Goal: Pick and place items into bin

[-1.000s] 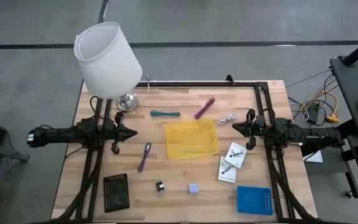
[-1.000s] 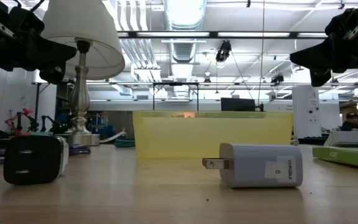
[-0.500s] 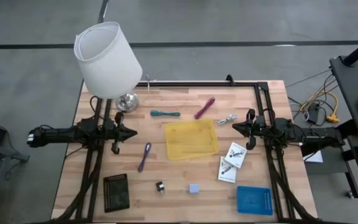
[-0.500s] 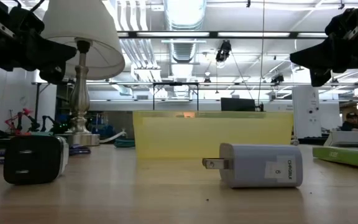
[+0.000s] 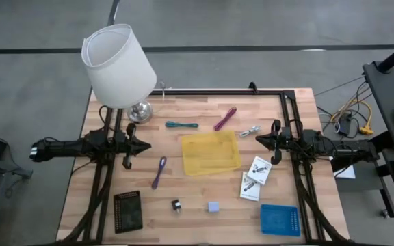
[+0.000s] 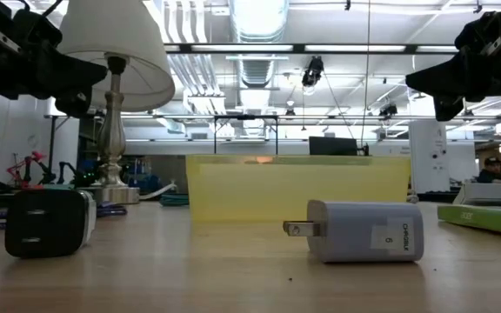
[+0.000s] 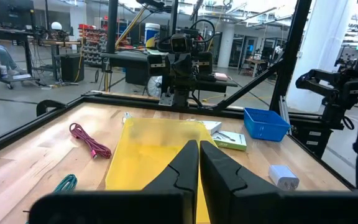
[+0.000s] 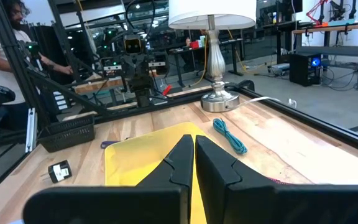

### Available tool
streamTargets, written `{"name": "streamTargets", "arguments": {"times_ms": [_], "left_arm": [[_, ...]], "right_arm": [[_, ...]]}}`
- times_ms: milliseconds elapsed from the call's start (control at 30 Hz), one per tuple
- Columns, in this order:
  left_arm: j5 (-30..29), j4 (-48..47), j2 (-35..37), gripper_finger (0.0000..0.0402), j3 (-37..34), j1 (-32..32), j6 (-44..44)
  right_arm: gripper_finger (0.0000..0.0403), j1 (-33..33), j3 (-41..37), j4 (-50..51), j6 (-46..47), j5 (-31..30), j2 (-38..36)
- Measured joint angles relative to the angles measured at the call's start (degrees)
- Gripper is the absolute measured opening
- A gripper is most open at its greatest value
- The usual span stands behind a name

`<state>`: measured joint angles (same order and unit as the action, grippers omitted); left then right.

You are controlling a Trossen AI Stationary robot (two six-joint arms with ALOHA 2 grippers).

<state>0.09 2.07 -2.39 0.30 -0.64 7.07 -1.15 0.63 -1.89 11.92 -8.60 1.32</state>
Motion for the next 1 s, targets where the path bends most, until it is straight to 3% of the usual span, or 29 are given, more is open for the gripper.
{"name": "streamTargets", "arguments": {"times_ms": [533,800,1000], "left_arm": [[0.01,0.0,0.01,0.0,0.0,0.01,0.0],[0.01,0.0,0.01,0.0,0.0,0.01,0.0],[0.0,0.01,0.01,0.0,0.0,0.0,0.0]], "right_arm": [[0.0009,0.0,0.02,-0.02,-0.39,0.0,-0.07],[0.0009,0.0,0.02,-0.02,-13.04,-0.31,-0.04],[0.0009,0.0,0.0,-0.17,-16.83,-0.37,-0.04]]}}
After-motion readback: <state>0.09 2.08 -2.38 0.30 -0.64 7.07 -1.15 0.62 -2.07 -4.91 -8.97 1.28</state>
